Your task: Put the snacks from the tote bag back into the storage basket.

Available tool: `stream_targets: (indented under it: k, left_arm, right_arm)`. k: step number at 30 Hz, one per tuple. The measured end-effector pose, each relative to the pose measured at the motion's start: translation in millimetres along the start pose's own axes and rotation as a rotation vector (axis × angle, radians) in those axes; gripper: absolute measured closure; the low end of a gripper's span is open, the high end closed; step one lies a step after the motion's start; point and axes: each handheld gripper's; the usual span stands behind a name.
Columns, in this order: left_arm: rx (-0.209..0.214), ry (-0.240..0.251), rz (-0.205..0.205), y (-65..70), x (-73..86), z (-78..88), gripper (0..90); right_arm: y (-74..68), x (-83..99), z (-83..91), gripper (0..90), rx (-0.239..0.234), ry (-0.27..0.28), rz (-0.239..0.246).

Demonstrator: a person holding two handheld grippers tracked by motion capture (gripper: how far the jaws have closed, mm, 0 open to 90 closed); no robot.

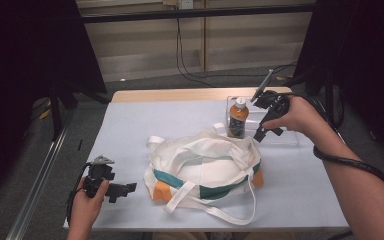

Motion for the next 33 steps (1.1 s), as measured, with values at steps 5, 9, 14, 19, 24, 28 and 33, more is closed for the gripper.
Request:
stream_targets:
  k: [5,9,14,19,24,28,33]
  left_arm:
    - [-0.007,-0.005,0.01,-1.2,1.0,-0.9,4.0]
    - [-0.015,-0.001,0.016,-1.9,1.4,0.1,4.0]
    - [-0.027,-0.013,0.012,-3.3,1.8,0.7,4.0]
    - [-0.034,-0.008,0.014,-3.2,1.8,1.1,4.0]
    - [-0.04,-0.002,0.014,-2.8,1.5,0.7,4.0]
    - [-0.036,-0.006,0.014,-2.7,1.4,1.3,4.1]
    - [-0.039,-0.006,0.013,-2.5,1.7,0.5,4.1]
  right_arm:
    - [2.2,4.9,-4.2,10.6,-0.004,-0.007,-0.003]
    - [4.5,9.0,-6.2,10.6,-0.012,-0.002,-0.001]
    - [6.4,14.5,-6.3,10.6,-0.003,-0.005,0.005]
    - [10.1,20.0,-8.1,10.6,-0.005,-0.007,0.006]
    - [12.6,25.3,-11.8,10.6,-0.004,-0.012,-0.003]
    - [14.4,28.6,-14.5,10.5,-0.005,-0.005,0.01]
    - [14.1,32.4,-17.2,10.6,-0.003,-0.009,0.012]
Point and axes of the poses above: each handheld gripper's, and its own axes: z roughly backward along the jaws, x roughly out of its underside, y roughly to its right, and after that the axes turned 15 degrees about -z, right-handed
